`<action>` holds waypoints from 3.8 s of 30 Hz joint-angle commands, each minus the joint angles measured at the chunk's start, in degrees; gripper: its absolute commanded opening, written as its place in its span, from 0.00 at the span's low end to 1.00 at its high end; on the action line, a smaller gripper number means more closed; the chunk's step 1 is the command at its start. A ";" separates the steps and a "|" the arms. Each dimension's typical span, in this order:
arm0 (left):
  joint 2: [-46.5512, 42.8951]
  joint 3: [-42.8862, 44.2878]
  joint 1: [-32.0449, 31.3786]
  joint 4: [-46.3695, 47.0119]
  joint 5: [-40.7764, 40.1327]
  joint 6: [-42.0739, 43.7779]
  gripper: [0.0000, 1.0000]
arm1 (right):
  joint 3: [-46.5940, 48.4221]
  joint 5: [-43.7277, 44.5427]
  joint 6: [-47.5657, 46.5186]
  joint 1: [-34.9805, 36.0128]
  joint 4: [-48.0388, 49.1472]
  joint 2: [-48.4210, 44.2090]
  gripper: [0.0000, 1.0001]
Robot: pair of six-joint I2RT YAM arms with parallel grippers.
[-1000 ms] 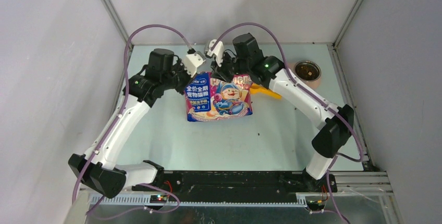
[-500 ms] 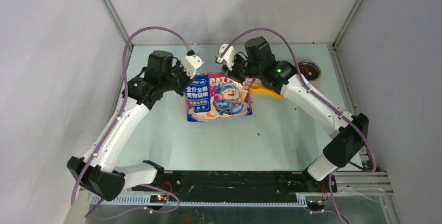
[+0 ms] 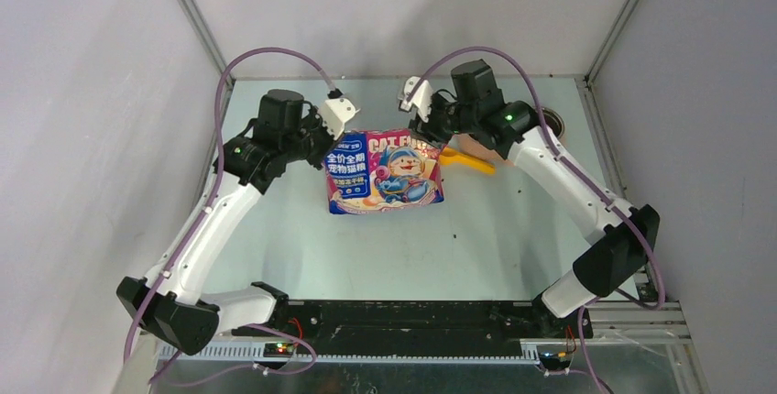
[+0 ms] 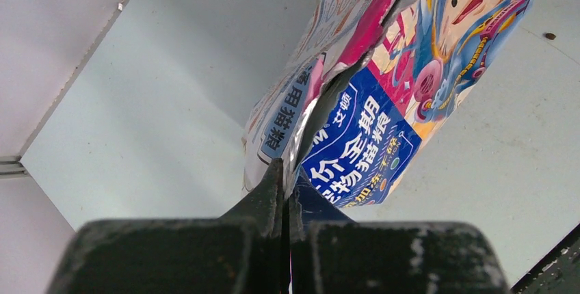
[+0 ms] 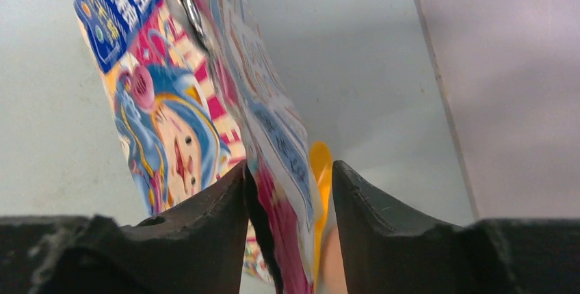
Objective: Serve the pet food
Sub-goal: Close the pet food bag at the center of the board.
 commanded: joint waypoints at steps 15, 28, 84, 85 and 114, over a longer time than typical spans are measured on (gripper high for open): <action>-4.20 -1.81 0.67 -0.11 -1.43 0.55 0.00 | -10.64 11.50 -14.51 -2.27 1.33 -9.82 0.35; -4.84 -1.43 0.65 -1.54 -0.98 2.77 0.00 | -2.50 -1.21 -11.09 -6.02 -6.04 -8.37 0.00; -5.50 -0.16 0.69 -4.63 -2.03 5.51 0.00 | 21.28 -10.70 -10.79 -3.36 -24.77 9.01 0.43; -5.42 -0.15 0.73 -4.43 -2.02 5.23 0.00 | 21.35 -10.41 -10.81 -2.79 -24.80 9.27 0.44; -3.76 1.88 0.07 -4.07 0.53 -0.08 0.31 | 30.51 -11.89 -2.05 -2.90 -24.93 16.65 0.00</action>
